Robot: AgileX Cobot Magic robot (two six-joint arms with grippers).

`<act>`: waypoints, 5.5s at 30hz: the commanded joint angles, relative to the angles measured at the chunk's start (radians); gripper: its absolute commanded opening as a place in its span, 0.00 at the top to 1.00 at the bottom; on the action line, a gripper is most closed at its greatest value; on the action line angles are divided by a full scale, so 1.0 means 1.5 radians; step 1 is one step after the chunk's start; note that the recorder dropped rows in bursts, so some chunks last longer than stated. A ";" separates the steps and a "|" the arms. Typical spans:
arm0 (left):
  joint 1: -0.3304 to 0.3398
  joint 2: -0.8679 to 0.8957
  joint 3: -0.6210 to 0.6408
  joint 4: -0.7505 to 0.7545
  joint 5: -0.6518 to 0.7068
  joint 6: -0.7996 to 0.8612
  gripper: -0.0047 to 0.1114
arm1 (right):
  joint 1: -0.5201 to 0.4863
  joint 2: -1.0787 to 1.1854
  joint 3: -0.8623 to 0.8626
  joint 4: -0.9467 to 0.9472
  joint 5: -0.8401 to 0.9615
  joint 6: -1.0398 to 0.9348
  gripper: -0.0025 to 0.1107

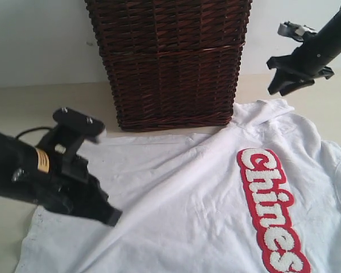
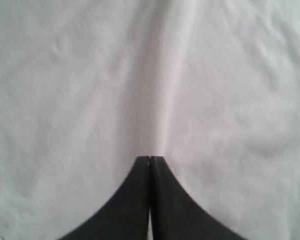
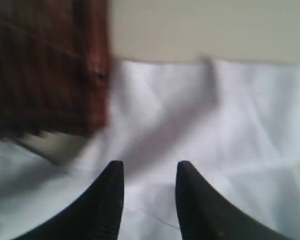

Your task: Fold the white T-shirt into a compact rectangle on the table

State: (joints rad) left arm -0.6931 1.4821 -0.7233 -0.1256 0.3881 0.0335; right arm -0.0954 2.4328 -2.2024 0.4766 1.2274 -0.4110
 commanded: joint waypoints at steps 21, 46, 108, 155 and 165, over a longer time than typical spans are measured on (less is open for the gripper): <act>0.072 -0.243 0.085 0.005 -0.012 -0.022 0.96 | 0.238 0.038 -0.171 0.004 -0.105 0.101 0.98; 0.075 -0.243 0.085 0.005 -0.016 -0.022 0.96 | 0.056 0.084 -0.095 -0.314 -0.005 0.207 0.70; 0.042 -0.189 0.113 0.004 -0.050 0.010 0.96 | 0.048 0.020 0.109 -0.377 -0.004 0.197 0.98; 0.042 -0.189 0.117 -0.002 -0.050 0.023 0.96 | 0.017 -0.134 0.367 -0.444 -0.004 0.247 0.98; 0.042 -0.189 0.117 -0.006 -0.056 0.023 0.96 | 0.017 -0.163 0.347 -0.144 -0.247 0.110 0.98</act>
State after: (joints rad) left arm -0.6221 1.1933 -0.5521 -0.1238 0.3175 0.0658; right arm -0.0670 2.1861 -1.6759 0.0925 0.9721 -0.1600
